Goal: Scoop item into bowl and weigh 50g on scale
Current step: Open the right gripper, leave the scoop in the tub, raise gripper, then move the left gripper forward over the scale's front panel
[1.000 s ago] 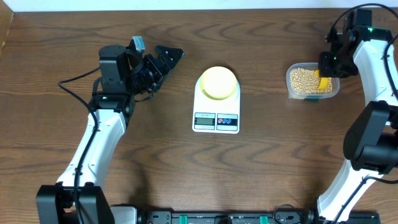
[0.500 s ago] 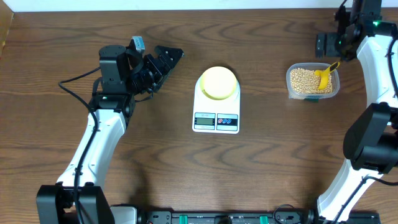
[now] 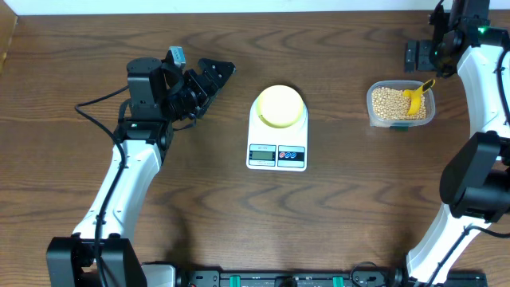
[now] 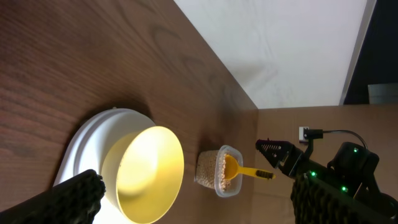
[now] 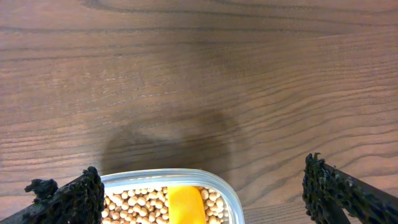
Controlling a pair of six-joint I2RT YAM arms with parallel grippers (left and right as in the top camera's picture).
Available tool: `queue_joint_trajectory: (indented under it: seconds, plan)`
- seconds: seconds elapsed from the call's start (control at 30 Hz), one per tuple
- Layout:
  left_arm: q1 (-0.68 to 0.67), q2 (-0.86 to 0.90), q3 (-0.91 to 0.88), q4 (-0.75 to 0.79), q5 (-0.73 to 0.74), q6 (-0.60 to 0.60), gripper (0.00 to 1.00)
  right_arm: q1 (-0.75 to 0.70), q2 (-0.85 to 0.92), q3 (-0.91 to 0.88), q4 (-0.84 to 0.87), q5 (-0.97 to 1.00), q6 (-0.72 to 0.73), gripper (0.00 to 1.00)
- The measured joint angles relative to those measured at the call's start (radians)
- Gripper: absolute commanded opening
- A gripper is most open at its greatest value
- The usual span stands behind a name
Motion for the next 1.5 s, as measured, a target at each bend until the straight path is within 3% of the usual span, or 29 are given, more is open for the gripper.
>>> queue_joint_trajectory:
  seconds: [1.37, 1.5]
  plan:
    - [0.000, 0.000, 0.000, -0.003, 0.000, -0.012, 0.98, 0.000, 0.000, 0.000, 0.000, 0.000, 0.000, 0.99]
    - [0.000, 0.000, 0.005, -0.148, -0.001, 0.005, 0.98, 0.000, 0.000, 0.000, 0.000, 0.000, 0.000, 0.99]
